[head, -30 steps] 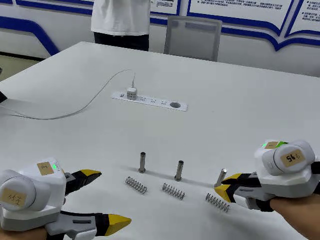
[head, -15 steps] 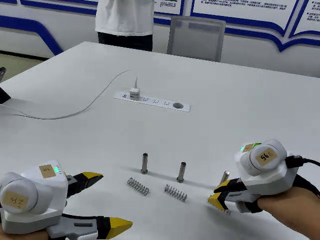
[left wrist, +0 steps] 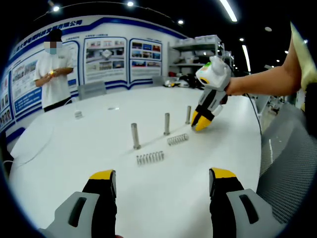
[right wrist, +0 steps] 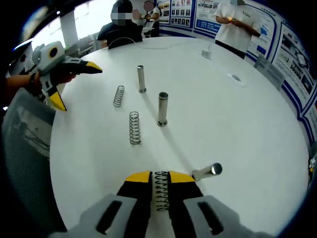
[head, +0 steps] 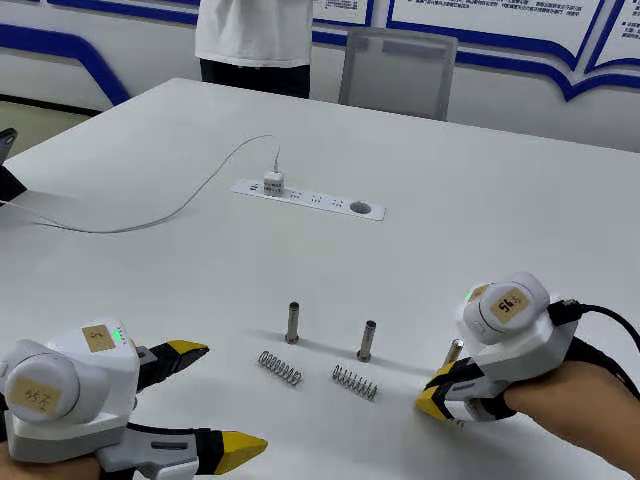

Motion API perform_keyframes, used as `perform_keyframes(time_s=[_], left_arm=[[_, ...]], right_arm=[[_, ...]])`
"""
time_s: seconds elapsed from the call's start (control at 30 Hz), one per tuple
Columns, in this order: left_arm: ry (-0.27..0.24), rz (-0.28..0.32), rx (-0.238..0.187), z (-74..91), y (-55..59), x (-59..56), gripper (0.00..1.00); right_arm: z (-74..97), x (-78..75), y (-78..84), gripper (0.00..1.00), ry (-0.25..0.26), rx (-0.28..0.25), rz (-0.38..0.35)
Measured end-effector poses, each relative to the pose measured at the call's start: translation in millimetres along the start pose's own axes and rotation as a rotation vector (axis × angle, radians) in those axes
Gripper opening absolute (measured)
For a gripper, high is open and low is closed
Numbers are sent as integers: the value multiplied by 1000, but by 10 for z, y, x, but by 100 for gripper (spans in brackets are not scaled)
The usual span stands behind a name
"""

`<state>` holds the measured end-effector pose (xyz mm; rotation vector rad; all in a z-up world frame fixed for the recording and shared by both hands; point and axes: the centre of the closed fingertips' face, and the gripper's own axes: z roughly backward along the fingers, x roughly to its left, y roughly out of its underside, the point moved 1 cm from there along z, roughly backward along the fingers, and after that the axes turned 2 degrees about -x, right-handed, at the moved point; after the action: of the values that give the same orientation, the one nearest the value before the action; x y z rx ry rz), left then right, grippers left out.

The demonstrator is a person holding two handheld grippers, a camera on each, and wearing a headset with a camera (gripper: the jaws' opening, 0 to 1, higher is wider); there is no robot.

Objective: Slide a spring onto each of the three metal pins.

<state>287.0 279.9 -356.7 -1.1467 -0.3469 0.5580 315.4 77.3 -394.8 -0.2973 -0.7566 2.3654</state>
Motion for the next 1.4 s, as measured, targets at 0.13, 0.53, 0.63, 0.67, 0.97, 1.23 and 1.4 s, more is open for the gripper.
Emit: perform_keyframes(time_s=[0.13,0.53,0.63,0.67,0.97,1.23,1.4], left_arm=[[1,-2,1,-8,-4,-3,78],[2,-1,1,-12,5,4,78],[3,-2,0,-12,-2,-1,78],[3,-3,-1,-12,-4,-2,78],[10,-10,-4,-24,-36,-27,78],[17,-16,-5,-30,-45,-42,78],[25,-23,-11,-32,-83,-69,78]], right_arm=[[-9,-2,9,13,-5,5,0],[27,2,-28,12,-4,-12,1],[63,0,-74,12,-2,-31,-6],[73,1,-82,12,0,-35,-7],[174,2,-156,12,16,-67,-2],[242,-6,-194,12,30,-90,-4],[298,1,-249,12,32,-120,-20]])
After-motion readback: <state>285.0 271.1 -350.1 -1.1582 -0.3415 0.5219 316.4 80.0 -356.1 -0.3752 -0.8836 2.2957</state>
